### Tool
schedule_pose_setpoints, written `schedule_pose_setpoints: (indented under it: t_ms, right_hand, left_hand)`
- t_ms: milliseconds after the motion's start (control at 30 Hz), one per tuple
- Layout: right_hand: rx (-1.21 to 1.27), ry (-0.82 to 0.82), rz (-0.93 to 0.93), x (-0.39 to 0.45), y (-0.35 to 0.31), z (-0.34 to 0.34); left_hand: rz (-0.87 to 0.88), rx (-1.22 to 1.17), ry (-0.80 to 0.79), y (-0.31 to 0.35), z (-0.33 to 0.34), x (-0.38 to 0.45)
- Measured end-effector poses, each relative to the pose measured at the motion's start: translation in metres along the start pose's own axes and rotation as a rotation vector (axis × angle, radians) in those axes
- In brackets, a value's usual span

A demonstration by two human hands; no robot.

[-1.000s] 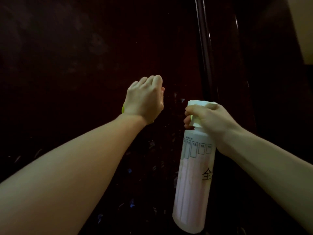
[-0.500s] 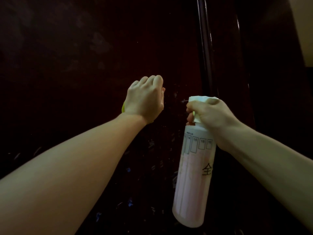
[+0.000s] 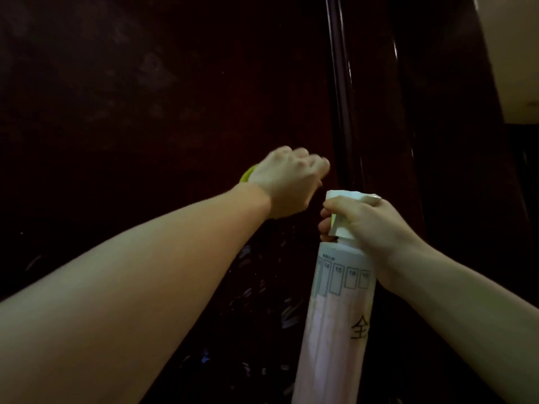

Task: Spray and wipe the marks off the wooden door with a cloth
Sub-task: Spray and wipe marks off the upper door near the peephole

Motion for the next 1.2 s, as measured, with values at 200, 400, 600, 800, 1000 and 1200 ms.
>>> schedule_pose_setpoints:
  t_ms: [200, 400, 600, 800, 1000, 1200]
  right_hand:
    - [-0.047, 0.035, 0.013, -0.004, 0.010, -0.009]
    - [-0.043, 0.036, 0.031, 0.003, 0.019, -0.007]
    - [-0.076, 0.015, -0.018, 0.016, 0.015, -0.011]
    - [-0.006, 0.028, -0.018, 0.010, 0.015, -0.018]
    - [-0.064, -0.003, -0.045, -0.012, 0.024, -0.002]
    - [-0.112, 0.031, -0.180, -0.032, 0.013, 0.011]
  left_hand:
    - [0.016, -0.102, -0.056, 0.041, 0.009, -0.030]
    - [-0.436, -0.028, 0.260, -0.037, -0.020, -0.003]
    - [-0.273, 0.032, 0.166, -0.040, -0.006, 0.031]
    - [0.099, -0.089, -0.042, 0.024, 0.003, -0.002]
    - [-0.319, -0.339, -0.083, 0.010, -0.003, -0.026]
    - [-0.681, -0.635, -0.192, -0.007, -0.003, -0.026]
Point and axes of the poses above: each hand's wrist, its own x-axis towards the middle knuckle, its own z-axis out of the palm, y = z × x, the point moved 8 cm from there along x, towards the middle knuckle, and after that the axes turned 5 degrees about y, right-handed, at the moved point
